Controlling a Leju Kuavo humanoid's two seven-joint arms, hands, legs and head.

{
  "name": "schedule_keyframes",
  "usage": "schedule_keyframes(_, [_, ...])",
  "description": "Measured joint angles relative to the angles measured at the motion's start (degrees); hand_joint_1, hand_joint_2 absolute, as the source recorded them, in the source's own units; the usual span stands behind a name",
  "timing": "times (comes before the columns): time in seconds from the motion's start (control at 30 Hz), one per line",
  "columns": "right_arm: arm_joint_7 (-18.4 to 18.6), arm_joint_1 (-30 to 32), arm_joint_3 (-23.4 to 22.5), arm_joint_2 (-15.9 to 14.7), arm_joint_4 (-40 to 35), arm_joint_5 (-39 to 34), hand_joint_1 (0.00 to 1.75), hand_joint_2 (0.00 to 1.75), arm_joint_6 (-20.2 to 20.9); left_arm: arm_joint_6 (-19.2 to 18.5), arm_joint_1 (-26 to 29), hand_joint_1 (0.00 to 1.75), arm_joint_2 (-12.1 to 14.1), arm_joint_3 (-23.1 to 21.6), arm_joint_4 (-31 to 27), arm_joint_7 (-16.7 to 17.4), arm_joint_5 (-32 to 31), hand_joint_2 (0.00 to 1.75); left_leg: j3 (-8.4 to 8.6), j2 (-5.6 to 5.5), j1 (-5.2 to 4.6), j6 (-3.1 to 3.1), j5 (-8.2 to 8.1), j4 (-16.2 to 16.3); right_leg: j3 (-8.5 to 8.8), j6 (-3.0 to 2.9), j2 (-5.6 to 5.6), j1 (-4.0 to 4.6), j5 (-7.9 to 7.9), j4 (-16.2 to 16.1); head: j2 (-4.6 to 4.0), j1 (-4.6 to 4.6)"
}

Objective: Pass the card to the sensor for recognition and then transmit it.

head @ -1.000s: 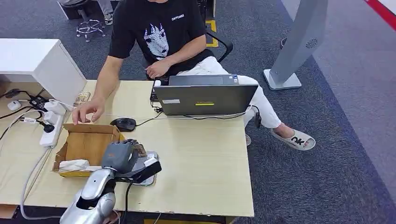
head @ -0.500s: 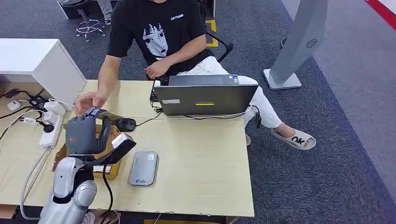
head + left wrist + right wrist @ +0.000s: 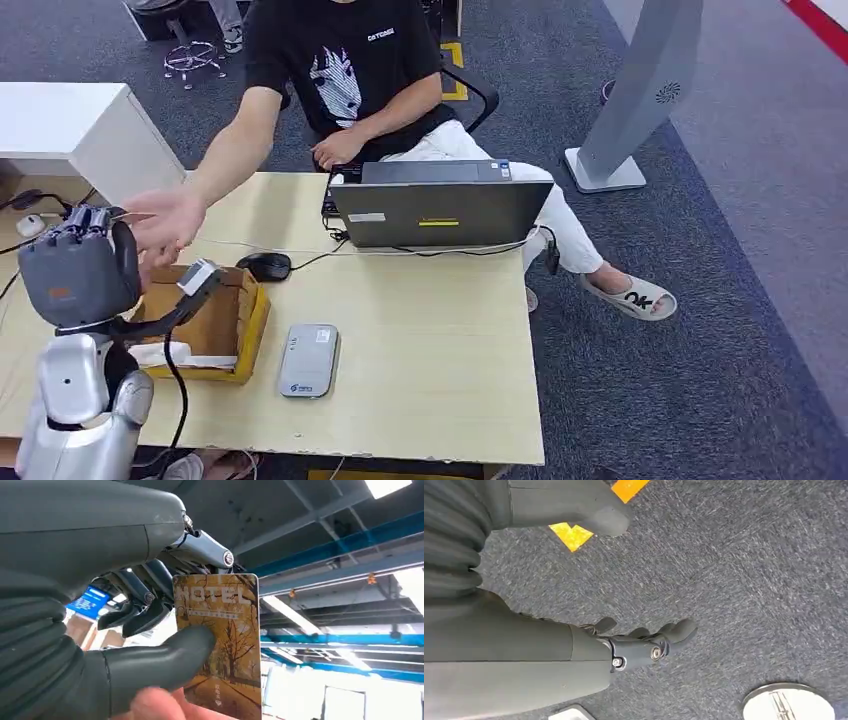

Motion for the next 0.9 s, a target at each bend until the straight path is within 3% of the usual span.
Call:
schedule_keyframes(0.13, [0.11,0.0,0.0,0.0,-0.02,0.0,0.0,1.75,0.02,-0.44,-0.39,1.75,-0.07,1.04,1.37,-0.24,1.51,1.75,0.0,0.0,0.0,0.0,0.01,0.0,0.0,0.0,0.0,-0.01,0.01,0.0,0.0,0.0])
schedule_keyframes(0.17, [0.11,0.0,0.0,0.0,-0.02,0.0,0.0,1.75,0.0,-0.46,-0.46,0.21,-0.07,1.16,1.66,-0.24,1.59,1.75,0.0,0.01,0.0,0.0,0.01,0.0,0.0,0.0,0.0,-0.01,0.01,0.0,0.0,0.0])
schedule_keyframes(0.2, [0.11,0.0,0.0,0.0,-0.02,0.0,0.0,1.75,0.0,-0.46,-0.54,0.0,-0.07,1.22,1.88,-0.24,1.7,1.75,0.0,0.01,-0.01,0.0,0.01,0.0,0.01,0.01,0.0,-0.01,0.01,0.0,0.0,0.0])
schedule_keyframes(0.63, [0.13,0.02,0.0,0.0,-0.5,-0.26,0.0,1.75,0.0,3.0,-0.43,0.0,-2.08,1.44,2.97,-2.06,3.54,1.75,-0.01,0.01,-0.01,0.0,0.0,0.01,0.01,0.01,0.01,-0.01,0.01,-0.01,0.0,0.0])
schedule_keyframes(0.9, [0.13,0.02,0.0,0.0,-0.57,-0.37,0.0,1.75,0.0,3.11,0.65,0.0,-3.21,1.44,2.47,-2.32,3.45,1.75,0.0,0.01,-0.01,0.0,0.0,0.01,0.0,0.01,0.01,-0.01,0.01,0.0,0.0,0.0])
